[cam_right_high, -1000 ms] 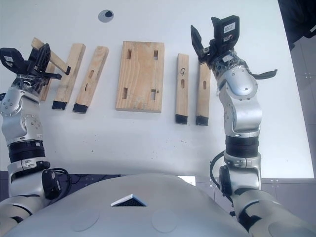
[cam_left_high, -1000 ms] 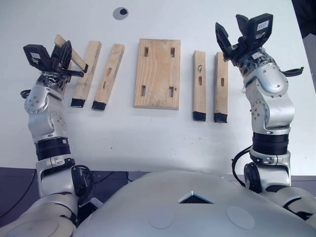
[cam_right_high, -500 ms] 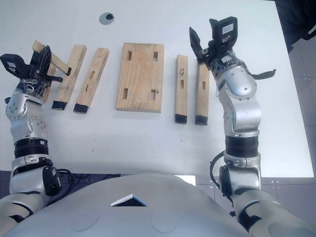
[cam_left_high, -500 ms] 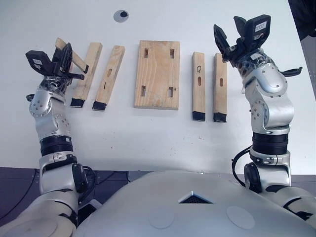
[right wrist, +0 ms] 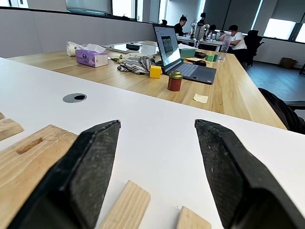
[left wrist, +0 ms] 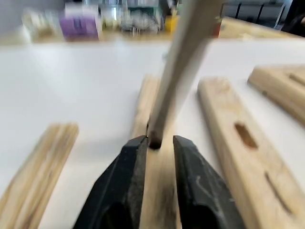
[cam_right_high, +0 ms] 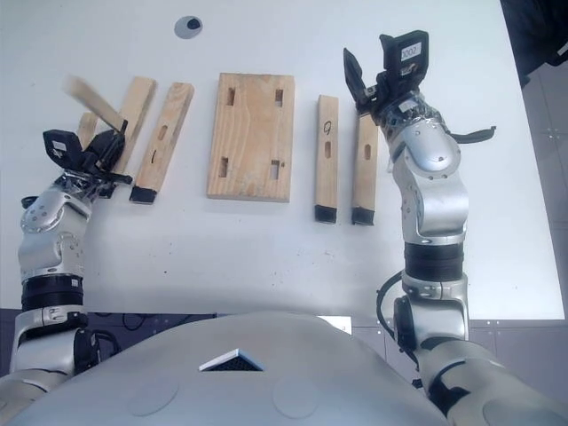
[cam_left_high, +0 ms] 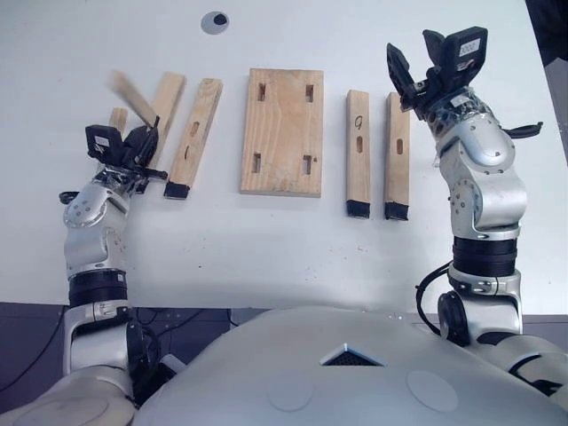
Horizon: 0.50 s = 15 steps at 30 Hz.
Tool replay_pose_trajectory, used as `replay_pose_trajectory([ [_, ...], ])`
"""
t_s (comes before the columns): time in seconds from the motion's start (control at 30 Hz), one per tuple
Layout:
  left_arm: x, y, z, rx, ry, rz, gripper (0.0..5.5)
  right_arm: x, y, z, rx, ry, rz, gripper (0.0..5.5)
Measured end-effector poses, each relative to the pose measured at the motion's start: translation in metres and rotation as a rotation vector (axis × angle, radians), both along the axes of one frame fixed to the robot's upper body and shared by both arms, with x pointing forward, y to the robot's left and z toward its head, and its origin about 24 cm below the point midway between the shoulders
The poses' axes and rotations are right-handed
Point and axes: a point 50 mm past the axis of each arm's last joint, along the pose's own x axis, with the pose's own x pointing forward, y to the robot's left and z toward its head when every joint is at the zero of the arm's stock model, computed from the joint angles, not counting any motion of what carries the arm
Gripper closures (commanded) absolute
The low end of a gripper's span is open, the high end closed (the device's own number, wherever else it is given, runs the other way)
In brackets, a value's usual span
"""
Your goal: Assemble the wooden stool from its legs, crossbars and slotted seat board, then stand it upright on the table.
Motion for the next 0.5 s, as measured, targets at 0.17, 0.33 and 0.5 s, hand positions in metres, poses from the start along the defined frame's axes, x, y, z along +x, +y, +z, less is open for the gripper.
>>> replay_pose_trajectory([
  [0.17, 0.004, -0.002, 0.031, 0.042, -0.026, -0.036, 3.34, -0.001, -0.001, 0.000, -0.003, 0.001, -0.004, 2.62],
  [0.33, -0.010, -0.004, 0.023, 0.018, 0.094, -0.055, 2.62, -0.004, -0.006, 0.005, -0.003, -0.012, -0.031, 2.62],
  [0.5, -0.017, -0.005, 0.018, 0.023, 0.149, -0.048, 2.16, -0.011, -0.008, -0.002, -0.006, 0.022, -0.044, 2.62],
])
